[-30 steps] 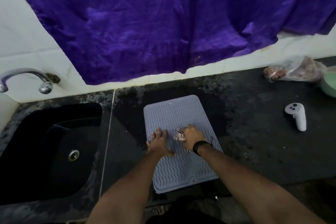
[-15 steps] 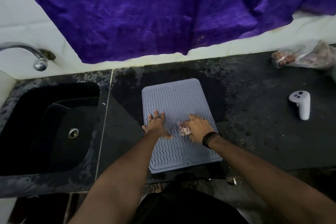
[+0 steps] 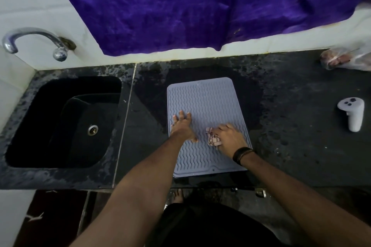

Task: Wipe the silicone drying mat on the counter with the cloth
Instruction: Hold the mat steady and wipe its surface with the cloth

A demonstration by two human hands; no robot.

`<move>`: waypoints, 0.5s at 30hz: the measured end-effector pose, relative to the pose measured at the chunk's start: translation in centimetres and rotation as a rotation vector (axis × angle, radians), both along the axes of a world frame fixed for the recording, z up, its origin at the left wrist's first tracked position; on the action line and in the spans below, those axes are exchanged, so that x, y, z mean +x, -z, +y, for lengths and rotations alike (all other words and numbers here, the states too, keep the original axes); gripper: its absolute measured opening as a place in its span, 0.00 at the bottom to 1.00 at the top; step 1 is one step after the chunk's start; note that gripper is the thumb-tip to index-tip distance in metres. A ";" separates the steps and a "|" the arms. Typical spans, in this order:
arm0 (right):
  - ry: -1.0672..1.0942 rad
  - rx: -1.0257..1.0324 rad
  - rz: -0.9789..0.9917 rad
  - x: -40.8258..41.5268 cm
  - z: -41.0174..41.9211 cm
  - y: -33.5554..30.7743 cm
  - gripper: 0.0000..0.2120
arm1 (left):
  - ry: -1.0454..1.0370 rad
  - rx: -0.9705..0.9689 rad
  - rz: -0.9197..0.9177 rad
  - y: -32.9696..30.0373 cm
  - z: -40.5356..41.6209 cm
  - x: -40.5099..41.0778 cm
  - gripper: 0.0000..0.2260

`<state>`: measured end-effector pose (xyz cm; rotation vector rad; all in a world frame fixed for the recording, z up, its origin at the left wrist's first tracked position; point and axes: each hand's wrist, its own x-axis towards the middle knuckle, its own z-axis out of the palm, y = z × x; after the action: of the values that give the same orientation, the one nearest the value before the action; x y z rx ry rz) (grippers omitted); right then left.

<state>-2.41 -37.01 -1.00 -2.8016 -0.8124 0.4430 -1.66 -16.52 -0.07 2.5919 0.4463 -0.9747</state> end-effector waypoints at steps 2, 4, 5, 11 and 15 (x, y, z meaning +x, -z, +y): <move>-0.037 -0.017 0.003 -1.0 -1.3 0.2 0.29 | -0.011 -0.004 -0.001 0.0 -0.1 -0.1 0.55; -0.052 -0.023 0.025 -0.7 -1.7 0.0 0.25 | -0.020 -0.004 0.001 -0.3 -0.2 -0.2 0.55; -0.044 -0.018 0.030 0.0 -1.3 -0.3 0.22 | -0.027 -0.010 0.004 -0.5 -0.3 -0.2 0.55; 0.126 0.076 0.008 3.3 0.8 -0.9 0.26 | -0.025 -0.037 0.000 -1.1 -0.2 -0.6 0.55; 0.081 0.013 -0.014 0.6 -0.7 -0.4 0.26 | -0.031 -0.034 0.010 -0.9 -0.1 -0.4 0.54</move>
<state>-1.79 -37.71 -0.61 -2.8167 -0.6990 0.4031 -2.02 -16.67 0.82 2.5436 0.4666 -0.9764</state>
